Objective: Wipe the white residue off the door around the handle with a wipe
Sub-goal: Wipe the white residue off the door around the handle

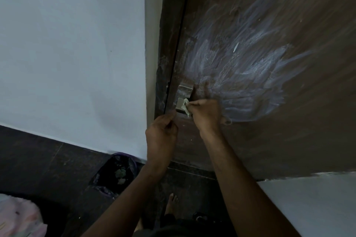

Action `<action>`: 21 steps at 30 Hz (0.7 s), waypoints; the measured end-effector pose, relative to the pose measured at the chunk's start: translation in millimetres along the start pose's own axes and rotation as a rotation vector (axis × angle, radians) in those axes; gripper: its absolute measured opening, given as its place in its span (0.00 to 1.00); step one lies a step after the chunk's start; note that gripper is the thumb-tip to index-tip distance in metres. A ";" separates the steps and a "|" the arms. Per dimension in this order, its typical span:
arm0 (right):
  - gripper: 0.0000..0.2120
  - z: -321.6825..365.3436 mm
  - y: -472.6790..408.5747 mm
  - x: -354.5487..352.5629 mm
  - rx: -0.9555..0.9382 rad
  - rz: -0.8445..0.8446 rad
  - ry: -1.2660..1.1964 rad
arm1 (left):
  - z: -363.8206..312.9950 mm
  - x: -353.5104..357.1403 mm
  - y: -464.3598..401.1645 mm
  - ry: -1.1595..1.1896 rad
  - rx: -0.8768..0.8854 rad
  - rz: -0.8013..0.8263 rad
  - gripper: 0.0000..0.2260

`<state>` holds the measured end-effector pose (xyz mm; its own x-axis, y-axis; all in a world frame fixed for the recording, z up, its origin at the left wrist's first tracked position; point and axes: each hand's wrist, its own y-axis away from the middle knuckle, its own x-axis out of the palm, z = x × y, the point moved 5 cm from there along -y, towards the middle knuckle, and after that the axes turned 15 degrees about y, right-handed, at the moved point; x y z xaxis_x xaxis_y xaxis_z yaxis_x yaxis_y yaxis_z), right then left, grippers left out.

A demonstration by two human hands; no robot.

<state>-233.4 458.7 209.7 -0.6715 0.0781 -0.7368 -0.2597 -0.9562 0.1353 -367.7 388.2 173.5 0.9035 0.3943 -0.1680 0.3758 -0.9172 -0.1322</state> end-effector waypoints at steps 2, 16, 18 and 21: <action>0.07 3.2 -5.5 -4.3 -0.002 0.046 -0.009 | 1.0 2.2 2.2 0.014 -0.008 0.023 0.15; 0.01 -17.9 -0.9 -31.2 -0.265 -0.071 0.327 | 8.9 11.4 11.4 0.056 -0.015 0.084 0.14; 0.03 -19.7 5.3 -31.5 -0.318 -0.136 0.420 | 9.7 11.4 11.0 0.059 -0.011 0.083 0.14; 0.02 -39.2 14.8 -45.6 -0.248 -0.240 0.401 | 8.2 9.2 11.8 0.095 -0.004 0.079 0.14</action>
<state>-179.4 429.9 219.4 -0.2828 0.2350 -0.9299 -0.1690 -0.9666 -0.1929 -356.7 381.4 162.4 0.9458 0.3136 -0.0840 0.3031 -0.9457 -0.1178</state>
